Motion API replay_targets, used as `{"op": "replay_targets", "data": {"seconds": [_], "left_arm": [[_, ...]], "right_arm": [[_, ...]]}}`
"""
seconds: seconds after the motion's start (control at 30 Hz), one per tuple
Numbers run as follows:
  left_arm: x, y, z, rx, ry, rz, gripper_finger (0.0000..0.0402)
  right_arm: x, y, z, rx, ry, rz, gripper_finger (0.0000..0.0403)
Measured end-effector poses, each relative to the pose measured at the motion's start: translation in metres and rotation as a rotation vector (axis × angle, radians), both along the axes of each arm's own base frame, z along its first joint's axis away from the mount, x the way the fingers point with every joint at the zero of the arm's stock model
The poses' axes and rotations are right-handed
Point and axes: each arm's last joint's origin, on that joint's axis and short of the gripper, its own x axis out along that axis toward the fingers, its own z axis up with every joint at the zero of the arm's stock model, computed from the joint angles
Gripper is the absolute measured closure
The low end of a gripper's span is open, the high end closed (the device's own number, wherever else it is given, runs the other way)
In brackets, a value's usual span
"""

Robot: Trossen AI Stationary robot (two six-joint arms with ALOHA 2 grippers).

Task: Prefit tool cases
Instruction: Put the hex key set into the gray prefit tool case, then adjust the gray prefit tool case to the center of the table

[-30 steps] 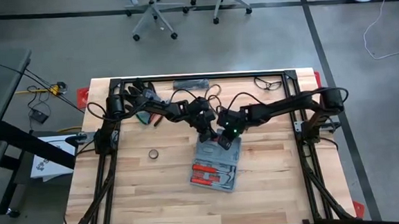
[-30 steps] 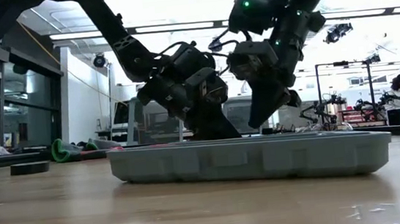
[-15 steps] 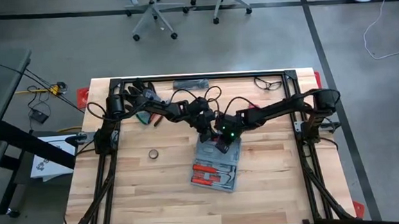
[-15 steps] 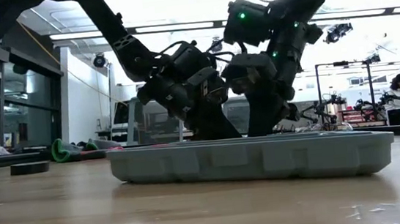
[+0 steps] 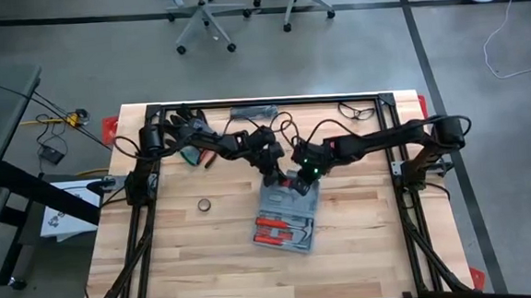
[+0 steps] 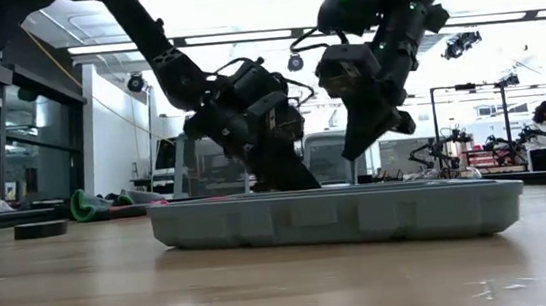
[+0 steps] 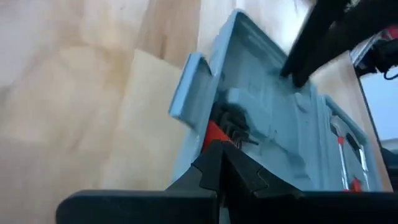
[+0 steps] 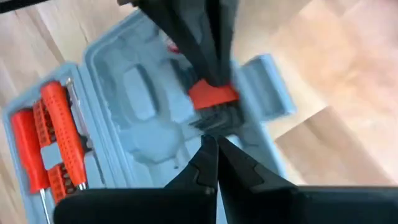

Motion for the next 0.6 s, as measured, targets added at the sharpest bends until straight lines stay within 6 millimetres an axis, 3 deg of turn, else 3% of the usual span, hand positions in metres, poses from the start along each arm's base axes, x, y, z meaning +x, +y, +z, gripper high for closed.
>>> {"op": "replay_targets", "data": {"seconds": [0.17, 0.37, 0.5, 0.6], "left_arm": [[-0.008, 0.016, 0.056, 0.089, -0.138, 0.019, 0.0401], [-0.045, 0.037, 0.090, 0.200, -0.072, 0.027, 0.0401], [-0.071, 0.043, 0.092, 0.201, 0.093, 0.013, 0.0401], [-0.084, 0.038, 0.090, 0.172, 0.198, -0.029, 0.0401]], "right_arm": [[-0.010, -0.016, 0.018, -0.027, -0.036, -0.025, 0.0403], [-0.034, -0.021, 0.036, -0.080, 0.027, -0.005, 0.0403], [-0.041, -0.020, 0.042, -0.091, 0.019, 0.017, 0.0403], [-0.056, -0.015, 0.028, -0.047, 0.034, -0.004, 0.0403]]}}
